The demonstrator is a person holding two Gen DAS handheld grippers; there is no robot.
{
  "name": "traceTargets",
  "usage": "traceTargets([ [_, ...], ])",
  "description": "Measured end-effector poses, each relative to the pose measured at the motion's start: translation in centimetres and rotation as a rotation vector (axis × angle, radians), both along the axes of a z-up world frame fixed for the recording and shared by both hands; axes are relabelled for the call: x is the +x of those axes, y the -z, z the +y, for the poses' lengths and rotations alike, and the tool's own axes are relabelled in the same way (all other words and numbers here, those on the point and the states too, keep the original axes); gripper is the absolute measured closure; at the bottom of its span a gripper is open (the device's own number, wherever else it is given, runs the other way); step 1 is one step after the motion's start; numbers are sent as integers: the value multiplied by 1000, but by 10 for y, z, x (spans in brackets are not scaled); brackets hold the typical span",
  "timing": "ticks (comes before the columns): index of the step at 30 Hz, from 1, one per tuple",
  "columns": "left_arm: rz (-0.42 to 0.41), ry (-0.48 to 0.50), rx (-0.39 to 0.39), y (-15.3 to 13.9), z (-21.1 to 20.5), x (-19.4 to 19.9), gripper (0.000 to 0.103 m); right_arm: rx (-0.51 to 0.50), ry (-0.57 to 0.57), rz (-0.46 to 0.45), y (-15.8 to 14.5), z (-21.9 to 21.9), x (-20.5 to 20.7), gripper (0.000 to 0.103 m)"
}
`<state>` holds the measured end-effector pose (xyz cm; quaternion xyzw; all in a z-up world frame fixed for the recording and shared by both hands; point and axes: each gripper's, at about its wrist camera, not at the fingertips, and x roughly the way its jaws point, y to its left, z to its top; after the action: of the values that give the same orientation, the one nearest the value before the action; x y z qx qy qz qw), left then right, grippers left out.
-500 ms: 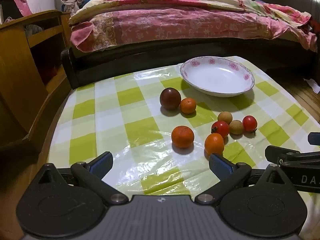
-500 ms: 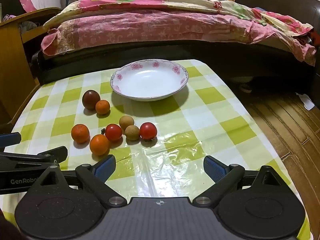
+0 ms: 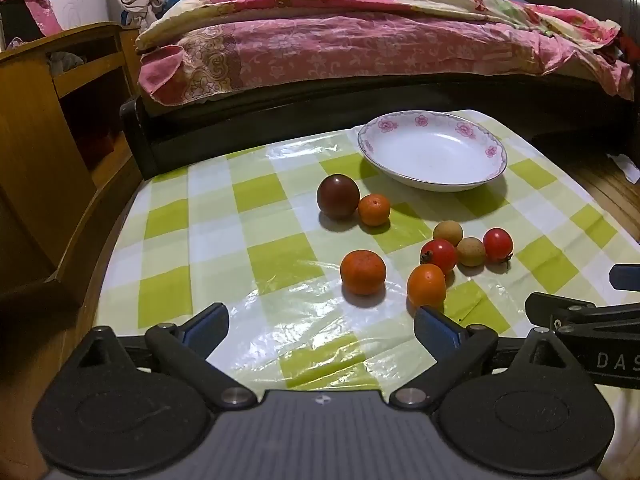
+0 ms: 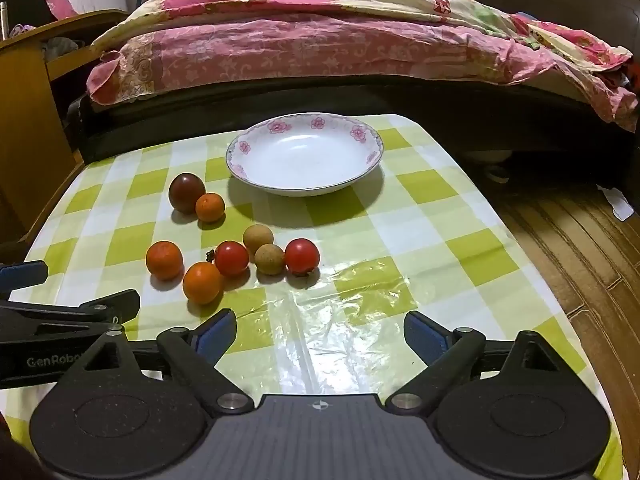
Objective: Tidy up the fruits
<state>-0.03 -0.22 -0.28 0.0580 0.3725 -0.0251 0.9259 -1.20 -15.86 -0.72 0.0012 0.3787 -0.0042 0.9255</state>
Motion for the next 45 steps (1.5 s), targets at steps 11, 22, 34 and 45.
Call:
traceTargets([
  [11, 4, 6, 2, 0, -2, 0, 0, 2, 0, 4, 1, 2, -2, 17],
  [22, 4, 6, 5, 1, -3, 0, 1, 7, 0, 11, 2, 4, -2, 19],
  [34, 7, 14, 7, 4, -5, 1, 4, 13, -4, 21, 4, 3, -1, 20],
  [45, 7, 17, 5, 3, -3, 1, 5, 17, -13, 37, 6, 5, 0, 21],
])
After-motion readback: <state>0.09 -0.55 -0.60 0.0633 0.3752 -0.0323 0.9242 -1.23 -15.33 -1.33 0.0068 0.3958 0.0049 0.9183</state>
